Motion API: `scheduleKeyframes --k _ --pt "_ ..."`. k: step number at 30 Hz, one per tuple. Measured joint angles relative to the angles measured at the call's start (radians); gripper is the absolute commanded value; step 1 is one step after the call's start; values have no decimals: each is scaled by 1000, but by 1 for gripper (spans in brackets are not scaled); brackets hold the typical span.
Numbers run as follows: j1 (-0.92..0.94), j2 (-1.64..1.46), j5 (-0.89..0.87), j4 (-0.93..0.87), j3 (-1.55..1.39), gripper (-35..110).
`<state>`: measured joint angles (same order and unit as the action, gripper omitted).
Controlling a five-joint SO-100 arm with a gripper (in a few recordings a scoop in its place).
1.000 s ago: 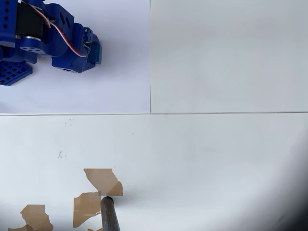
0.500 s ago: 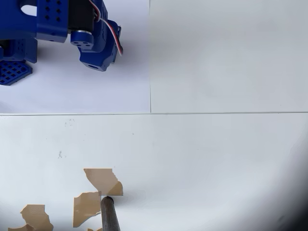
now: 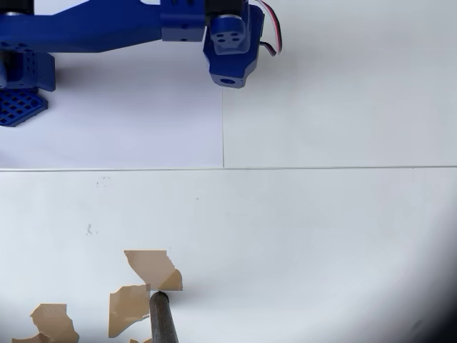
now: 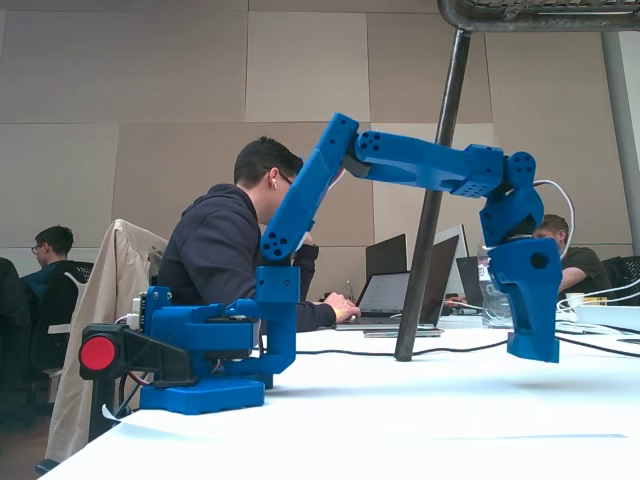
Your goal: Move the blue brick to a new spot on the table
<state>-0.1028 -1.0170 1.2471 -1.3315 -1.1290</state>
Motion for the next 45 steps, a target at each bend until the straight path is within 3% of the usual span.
scheduleKeyframes --k 4,9,15,23,34,45 --pt "11 328 9 -216 407 5" --pt "0 520 11 -278 857 5" --pt "14 621 18 -290 985 8" --pt "49 630 8 -302 999 33" --pt "64 101 -63 -301 410 35" --pt "-38 -904 40 -58 -893 23"
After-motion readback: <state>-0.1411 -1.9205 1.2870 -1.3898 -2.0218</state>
